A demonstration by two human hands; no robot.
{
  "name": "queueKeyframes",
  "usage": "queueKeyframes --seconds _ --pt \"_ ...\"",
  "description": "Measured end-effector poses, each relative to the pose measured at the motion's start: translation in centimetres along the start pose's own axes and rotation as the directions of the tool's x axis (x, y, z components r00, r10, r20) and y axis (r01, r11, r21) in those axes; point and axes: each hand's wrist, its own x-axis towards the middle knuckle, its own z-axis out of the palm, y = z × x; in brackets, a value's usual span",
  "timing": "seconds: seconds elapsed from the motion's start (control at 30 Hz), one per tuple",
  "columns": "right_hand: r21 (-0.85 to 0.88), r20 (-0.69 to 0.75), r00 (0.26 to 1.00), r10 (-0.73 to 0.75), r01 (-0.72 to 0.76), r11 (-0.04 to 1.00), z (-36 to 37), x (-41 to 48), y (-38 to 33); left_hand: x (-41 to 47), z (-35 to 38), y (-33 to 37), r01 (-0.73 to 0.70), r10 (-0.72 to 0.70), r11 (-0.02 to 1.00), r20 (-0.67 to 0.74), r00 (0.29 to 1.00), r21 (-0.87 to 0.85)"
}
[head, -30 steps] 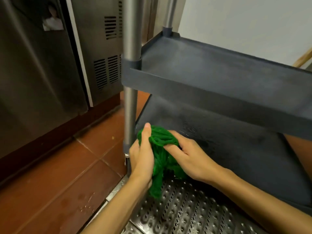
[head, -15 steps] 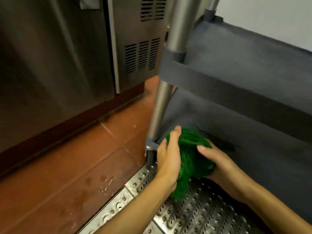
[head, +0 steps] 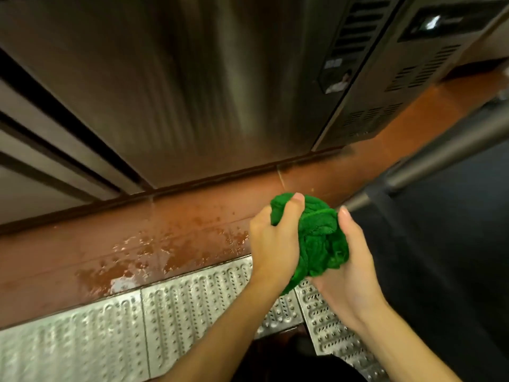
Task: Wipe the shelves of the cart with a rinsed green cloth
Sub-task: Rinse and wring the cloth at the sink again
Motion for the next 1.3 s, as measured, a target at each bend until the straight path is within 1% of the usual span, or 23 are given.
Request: queueKeyframes --seconds 0.13,0.3,0.37,0.53,0.63,0.7,0.77,0.9,0.93,0.97,1.0,1.03,1.1,1.13,1.17,1.2,1.27,1.3 --pt "-0.059 0.057 0.998 0.014 -0.01 0.998 9.1 -5.4 -4.6 -4.9 -3.6 10.8 -0.104 0.108 0.993 -0.089 0.99 0.051" --pt "-0.148 0.079 0.992 0.097 -0.084 0.985 19.9 -10.0 -8.7 -8.6 -8.5 22.0 -0.181 0.225 0.961 -0.215 0.95 0.207" --pt "-0.173 0.08 0.988 0.133 -0.118 0.978 23.7 -11.4 -9.8 -10.1 -10.4 25.7 -0.186 0.25 0.953 -0.27 0.93 0.241" --pt "-0.22 0.141 0.979 0.146 -0.113 0.969 32.1 -14.8 -11.9 -13.9 -14.3 32.5 -0.208 0.306 0.937 -0.377 0.874 0.279" --pt "-0.267 0.194 0.965 0.178 -0.122 0.956 36.7 -16.4 -12.8 -15.1 -16.7 35.5 -0.221 0.332 0.928 -0.398 0.855 0.299" --pt "-0.296 0.182 0.967 0.178 -0.118 0.948 39.2 -16.9 -12.9 -15.5 -18.6 37.1 -0.225 0.34 0.927 -0.422 0.84 0.3" --pt "-0.306 0.202 0.961 0.191 -0.123 0.944 42.0 -17.5 -12.6 -15.7 -20.7 38.5 -0.234 0.349 0.928 -0.458 0.818 0.289" --pt "-0.286 0.313 0.915 0.253 -0.163 0.944 47.0 -18.3 -11.6 -15.5 -25.0 40.7 -0.273 0.337 0.942 -0.526 0.781 0.197" --pt "-0.319 0.332 0.903 0.272 -0.164 0.933 48.2 -18.6 -10.8 -15.4 -26.1 41.2 -0.277 0.336 0.942 -0.543 0.769 0.19" --pt "-0.391 0.305 0.918 0.254 -0.122 0.912 48.4 -17.9 -10.7 -15.3 -27.3 41.7 -0.283 0.34 0.94 -0.564 0.753 0.188" --pt "-0.322 0.379 0.881 0.282 -0.159 0.933 48.4 -16.9 -10.1 -15.2 -28.5 42.3 -0.293 0.345 0.938 -0.586 0.733 0.186" --pt "-0.273 0.408 0.857 0.314 -0.214 0.938 48.9 -16.7 -9.6 -15.1 -29.5 42.9 -0.305 0.352 0.934 -0.609 0.711 0.183" --pt "-0.408 0.276 0.912 0.303 -0.174 0.896 51.7 -16.4 -8.0 -14.8 -31.5 43.9 -0.321 0.356 0.93 -0.65 0.671 0.179" --pt "-0.382 0.278 0.853 0.442 -0.324 0.865 53.3 -15.7 -7.2 -14.6 -32.5 44.3 -0.32 0.35 0.931 -0.67 0.655 0.173" --pt "-0.317 0.313 0.822 0.476 -0.382 0.868 54.7 -15.8 -6.8 -14.2 -33.5 44.6 -0.319 0.341 0.933 -0.691 0.637 0.166" --pt "-0.331 0.33 0.834 0.443 -0.337 0.882 56.1 -15.7 -6.2 -13.8 -34.5 44.8 -0.324 0.334 0.933 -0.712 0.617 0.157" --pt "-0.378 0.364 0.796 0.484 -0.349 0.857 58.6 -15.0 -5.3 -13.1 -36.4 45.4 -0.343 0.324 0.929 -0.751 0.576 0.137" --pt "-0.389 0.349 0.793 0.499 -0.361 0.847 59.9 -14.7 -4.8 -12.8 -37.4 45.8 -0.359 0.318 0.925 -0.765 0.56 0.121"
